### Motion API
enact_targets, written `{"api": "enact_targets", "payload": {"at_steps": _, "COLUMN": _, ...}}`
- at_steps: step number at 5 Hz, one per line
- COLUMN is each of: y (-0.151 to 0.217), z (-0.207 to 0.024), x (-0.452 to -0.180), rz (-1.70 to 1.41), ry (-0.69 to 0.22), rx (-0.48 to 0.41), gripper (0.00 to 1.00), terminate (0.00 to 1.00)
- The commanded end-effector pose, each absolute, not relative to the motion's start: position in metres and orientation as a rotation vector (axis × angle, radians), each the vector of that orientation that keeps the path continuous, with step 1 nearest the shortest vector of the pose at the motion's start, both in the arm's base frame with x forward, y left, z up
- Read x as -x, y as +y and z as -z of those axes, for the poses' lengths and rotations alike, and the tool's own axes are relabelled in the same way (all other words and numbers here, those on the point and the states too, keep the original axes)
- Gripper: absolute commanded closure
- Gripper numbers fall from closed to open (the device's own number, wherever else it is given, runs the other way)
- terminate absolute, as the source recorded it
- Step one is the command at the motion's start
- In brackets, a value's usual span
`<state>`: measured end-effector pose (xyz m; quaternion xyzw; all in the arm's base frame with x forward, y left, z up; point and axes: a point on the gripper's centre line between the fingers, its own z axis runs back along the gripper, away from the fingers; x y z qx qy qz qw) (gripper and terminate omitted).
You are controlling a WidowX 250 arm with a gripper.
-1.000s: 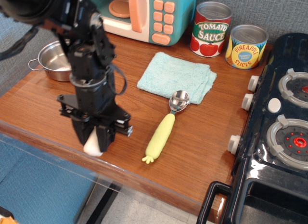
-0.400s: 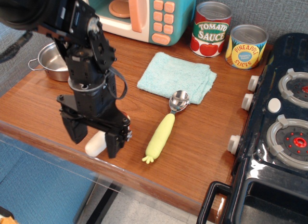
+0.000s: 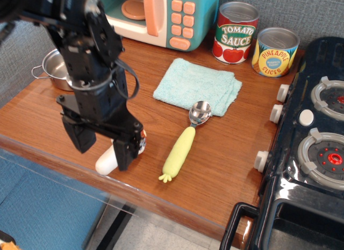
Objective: Put the mushroom to the left of the spoon.
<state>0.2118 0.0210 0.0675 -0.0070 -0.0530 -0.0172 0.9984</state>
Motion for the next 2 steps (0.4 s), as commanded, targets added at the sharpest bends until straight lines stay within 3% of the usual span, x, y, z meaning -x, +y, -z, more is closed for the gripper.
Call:
{"api": "enact_targets", "payload": {"at_steps": 1, "y": 0.0232, "z": -0.0780, "x": -0.2147, "rz": 0.046, "ry": -0.135, "rx": 0.009, "gripper": 0.00, "terminate": 0.00}}
{"api": "enact_targets", "payload": {"at_steps": 2, "y": 0.0232, "z": -0.0780, "x": -0.2147, "rz": 0.046, "ry": -0.135, "rx": 0.009, "gripper": 0.00, "terminate": 1.00}}
